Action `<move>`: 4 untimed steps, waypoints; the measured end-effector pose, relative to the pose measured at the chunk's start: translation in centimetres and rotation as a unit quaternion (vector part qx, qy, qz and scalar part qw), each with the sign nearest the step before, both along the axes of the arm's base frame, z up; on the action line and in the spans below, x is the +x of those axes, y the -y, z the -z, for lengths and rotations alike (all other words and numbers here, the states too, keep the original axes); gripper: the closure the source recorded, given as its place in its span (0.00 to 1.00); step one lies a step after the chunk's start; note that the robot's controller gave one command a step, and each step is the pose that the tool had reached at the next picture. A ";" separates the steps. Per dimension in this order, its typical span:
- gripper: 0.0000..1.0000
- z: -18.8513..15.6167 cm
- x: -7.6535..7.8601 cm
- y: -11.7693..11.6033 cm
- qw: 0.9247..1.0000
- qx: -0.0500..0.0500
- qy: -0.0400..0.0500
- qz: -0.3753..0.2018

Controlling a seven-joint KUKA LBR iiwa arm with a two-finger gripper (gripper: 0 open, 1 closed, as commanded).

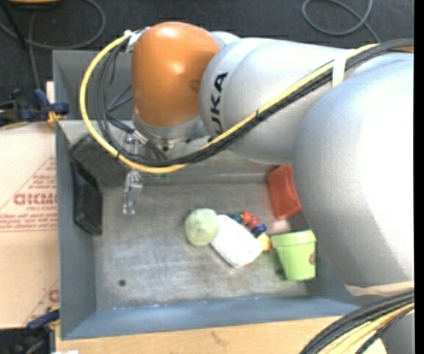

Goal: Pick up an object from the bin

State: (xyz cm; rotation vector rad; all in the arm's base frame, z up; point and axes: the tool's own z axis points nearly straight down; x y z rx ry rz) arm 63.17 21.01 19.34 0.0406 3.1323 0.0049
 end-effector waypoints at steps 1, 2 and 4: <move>0.00 3.3 -0.2 1.0 0.998 0.000 -0.005 0.064; 0.00 2.5 -4.3 1.6 1.000 -0.002 -0.004 0.030; 0.00 1.9 -6.5 4.7 0.998 0.000 0.000 -0.060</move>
Offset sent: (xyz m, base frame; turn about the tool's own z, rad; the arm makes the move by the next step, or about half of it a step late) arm -0.0993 -0.0125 -0.0077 -0.2055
